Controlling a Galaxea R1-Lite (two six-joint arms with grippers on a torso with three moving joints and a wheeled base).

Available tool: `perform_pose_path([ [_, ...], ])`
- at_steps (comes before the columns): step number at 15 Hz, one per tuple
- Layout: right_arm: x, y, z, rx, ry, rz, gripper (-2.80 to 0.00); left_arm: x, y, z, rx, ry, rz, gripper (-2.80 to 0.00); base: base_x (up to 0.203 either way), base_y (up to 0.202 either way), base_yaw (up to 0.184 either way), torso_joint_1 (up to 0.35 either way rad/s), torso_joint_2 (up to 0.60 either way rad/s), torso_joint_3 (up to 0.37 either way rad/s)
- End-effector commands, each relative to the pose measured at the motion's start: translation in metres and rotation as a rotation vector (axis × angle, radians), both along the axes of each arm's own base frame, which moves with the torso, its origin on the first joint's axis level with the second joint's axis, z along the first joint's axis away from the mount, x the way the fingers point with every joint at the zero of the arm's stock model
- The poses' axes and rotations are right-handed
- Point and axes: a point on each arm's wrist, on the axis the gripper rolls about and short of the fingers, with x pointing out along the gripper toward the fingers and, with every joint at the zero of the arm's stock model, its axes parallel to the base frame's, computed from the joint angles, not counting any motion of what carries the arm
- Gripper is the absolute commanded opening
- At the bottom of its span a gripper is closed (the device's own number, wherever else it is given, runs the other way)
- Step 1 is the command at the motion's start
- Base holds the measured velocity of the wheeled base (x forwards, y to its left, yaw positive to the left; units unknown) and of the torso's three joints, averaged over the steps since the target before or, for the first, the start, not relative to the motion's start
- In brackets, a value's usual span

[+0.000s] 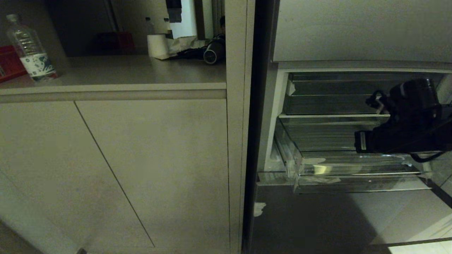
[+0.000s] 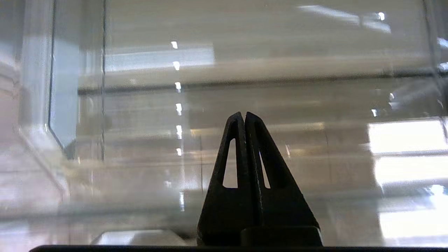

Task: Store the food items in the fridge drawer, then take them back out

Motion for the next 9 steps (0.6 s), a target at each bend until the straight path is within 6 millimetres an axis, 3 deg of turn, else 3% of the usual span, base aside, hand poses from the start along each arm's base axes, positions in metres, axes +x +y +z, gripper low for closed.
perform_pose_path([
  [1,-0.015,-0.003,0.011,-0.001,0.000,-0.008,-2.80,0.000,0.000,0.000,0.000,0.000,0.000,-2.80,0.000,0.000,0.000,0.000,0.00,0.000],
  [9,-0.027,-0.004,0.001,0.004,0.073,0.005,-2.80,0.000,0.000,0.000,0.000,0.000,0.000,-2.80,0.000,0.000,0.000,0.000,0.00,0.000],
])
